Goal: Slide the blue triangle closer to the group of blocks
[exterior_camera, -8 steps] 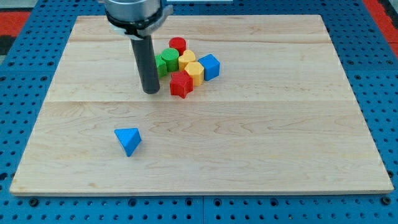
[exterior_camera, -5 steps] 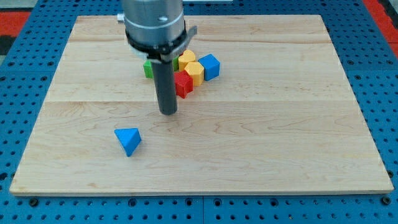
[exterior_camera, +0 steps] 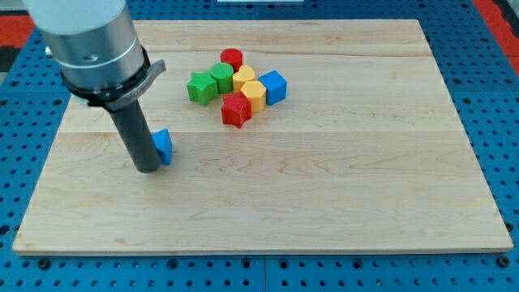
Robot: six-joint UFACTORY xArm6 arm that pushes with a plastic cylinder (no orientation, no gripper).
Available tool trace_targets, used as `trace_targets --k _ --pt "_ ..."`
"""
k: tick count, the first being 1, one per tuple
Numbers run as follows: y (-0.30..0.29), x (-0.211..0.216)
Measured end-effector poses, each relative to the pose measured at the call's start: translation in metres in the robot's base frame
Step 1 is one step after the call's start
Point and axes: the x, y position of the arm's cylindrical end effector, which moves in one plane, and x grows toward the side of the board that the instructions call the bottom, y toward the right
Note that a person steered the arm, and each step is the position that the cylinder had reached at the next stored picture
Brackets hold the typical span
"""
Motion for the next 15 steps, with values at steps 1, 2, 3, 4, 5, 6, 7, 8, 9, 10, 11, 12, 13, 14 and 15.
trace_targets --k 1,2,3,4,5,6,7,8,9,10,11,12,13,14,15 --pt "0.000 -0.017" --pt "0.000 -0.032" --pt "0.000 -0.055" --pt "0.001 -0.070" --pt "0.001 -0.074" --pt "0.003 -0.078" --pt "0.012 -0.075" --pt "0.015 -0.070" --pt "0.016 -0.055" --pt "0.018 -0.041" --pt "0.022 -0.029" --pt "0.022 -0.033" --pt "0.028 -0.046" --pt "0.030 -0.054" --pt "0.031 -0.056"
